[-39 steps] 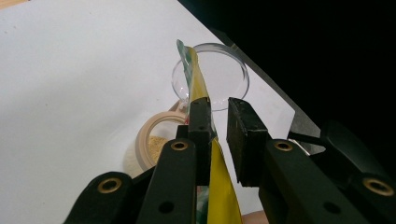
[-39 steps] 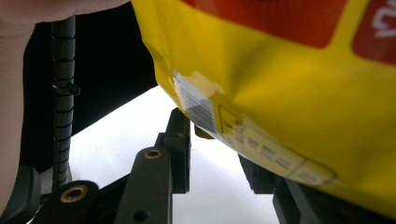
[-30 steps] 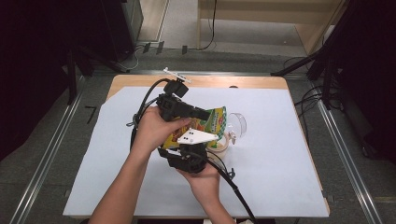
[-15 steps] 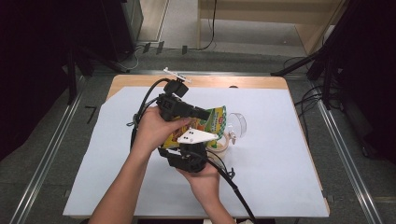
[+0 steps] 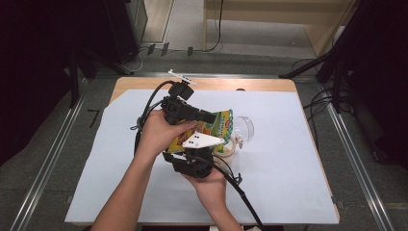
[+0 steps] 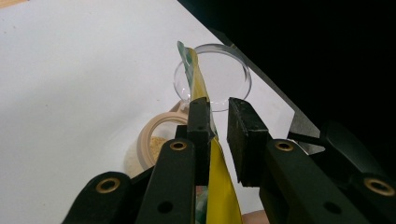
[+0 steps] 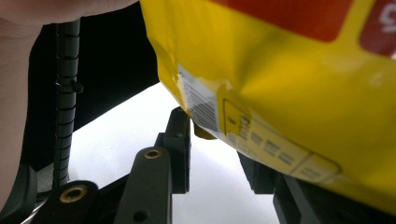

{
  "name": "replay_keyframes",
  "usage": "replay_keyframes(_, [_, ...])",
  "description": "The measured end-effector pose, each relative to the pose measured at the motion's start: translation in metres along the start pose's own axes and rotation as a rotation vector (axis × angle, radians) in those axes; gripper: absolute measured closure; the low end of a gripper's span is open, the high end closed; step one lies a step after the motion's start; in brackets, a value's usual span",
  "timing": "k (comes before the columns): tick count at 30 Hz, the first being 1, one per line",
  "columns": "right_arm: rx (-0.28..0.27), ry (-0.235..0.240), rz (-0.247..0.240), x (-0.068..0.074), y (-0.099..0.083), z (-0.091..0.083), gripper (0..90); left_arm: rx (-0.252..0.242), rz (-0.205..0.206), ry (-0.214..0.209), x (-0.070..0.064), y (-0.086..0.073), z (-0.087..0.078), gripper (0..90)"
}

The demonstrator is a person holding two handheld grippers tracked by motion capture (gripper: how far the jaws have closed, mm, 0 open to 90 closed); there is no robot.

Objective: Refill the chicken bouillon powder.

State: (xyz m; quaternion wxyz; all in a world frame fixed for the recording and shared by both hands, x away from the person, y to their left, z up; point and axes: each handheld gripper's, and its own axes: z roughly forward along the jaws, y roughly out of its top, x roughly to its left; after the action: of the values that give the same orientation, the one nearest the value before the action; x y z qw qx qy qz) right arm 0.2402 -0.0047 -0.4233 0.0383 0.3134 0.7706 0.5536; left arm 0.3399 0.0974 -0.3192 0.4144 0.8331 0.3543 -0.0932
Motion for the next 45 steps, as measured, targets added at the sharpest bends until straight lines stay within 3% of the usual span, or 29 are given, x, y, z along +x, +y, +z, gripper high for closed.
replay_keyframes(32, [0.035, -0.014, -0.017, 0.0, 0.006, 0.003, 68.0, -0.024, -0.016, -0.031, 0.011, -0.001, -0.003, 79.3])
replay_keyframes(38, [0.031, -0.014, -0.013, 0.0, 0.005, 0.005, 67.9, -0.031, -0.027, -0.058, 0.015, -0.001, -0.005, 78.6])
replay_keyframes(45, [0.026, -0.013, -0.01, 0.0, 0.005, 0.005, 67.9, -0.032, -0.023, -0.038, 0.012, -0.001, -0.005, 78.3])
